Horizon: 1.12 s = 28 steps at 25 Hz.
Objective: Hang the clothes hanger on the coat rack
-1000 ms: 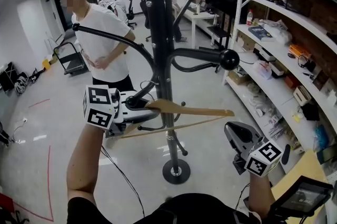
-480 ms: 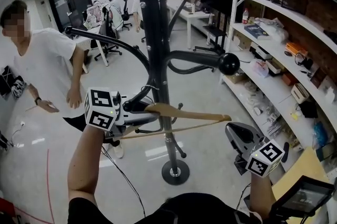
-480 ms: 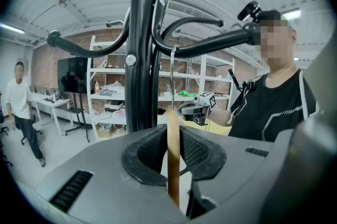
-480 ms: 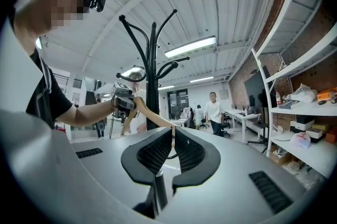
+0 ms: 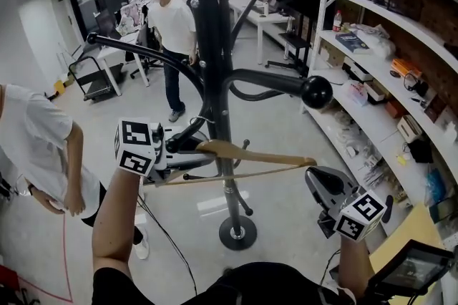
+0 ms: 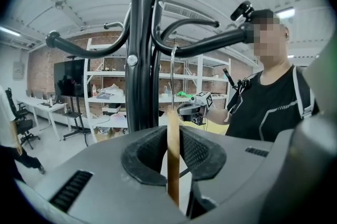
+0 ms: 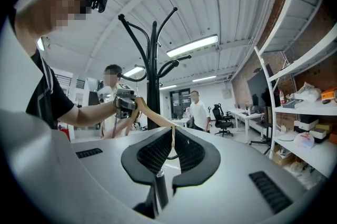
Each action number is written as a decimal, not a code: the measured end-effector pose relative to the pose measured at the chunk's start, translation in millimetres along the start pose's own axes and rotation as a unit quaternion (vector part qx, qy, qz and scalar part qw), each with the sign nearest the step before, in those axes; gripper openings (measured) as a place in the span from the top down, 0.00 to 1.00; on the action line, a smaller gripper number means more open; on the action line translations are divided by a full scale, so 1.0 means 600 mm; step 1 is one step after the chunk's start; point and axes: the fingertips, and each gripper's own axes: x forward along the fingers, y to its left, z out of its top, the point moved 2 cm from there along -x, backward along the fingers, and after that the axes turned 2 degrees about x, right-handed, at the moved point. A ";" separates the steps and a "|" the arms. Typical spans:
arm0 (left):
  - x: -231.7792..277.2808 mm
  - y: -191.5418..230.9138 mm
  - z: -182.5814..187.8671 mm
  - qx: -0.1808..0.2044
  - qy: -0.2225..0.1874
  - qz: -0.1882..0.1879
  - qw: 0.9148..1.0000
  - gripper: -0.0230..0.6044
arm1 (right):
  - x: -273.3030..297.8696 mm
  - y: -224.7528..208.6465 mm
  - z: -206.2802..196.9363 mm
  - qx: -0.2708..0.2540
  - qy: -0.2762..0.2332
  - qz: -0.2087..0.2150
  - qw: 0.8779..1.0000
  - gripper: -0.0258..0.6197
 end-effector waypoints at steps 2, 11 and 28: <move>0.001 0.002 -0.001 0.007 -0.001 0.007 1.000 0.88 | 0.000 -0.001 -0.002 0.000 0.001 0.002 1.000 0.95; -0.005 0.008 -0.005 0.014 -0.022 0.047 0.999 0.87 | 0.004 0.008 0.004 -0.001 -0.007 0.015 1.000 0.95; -0.010 0.010 -0.008 0.011 -0.032 0.084 0.996 0.88 | 0.067 0.059 0.010 -0.023 0.011 0.068 0.997 0.95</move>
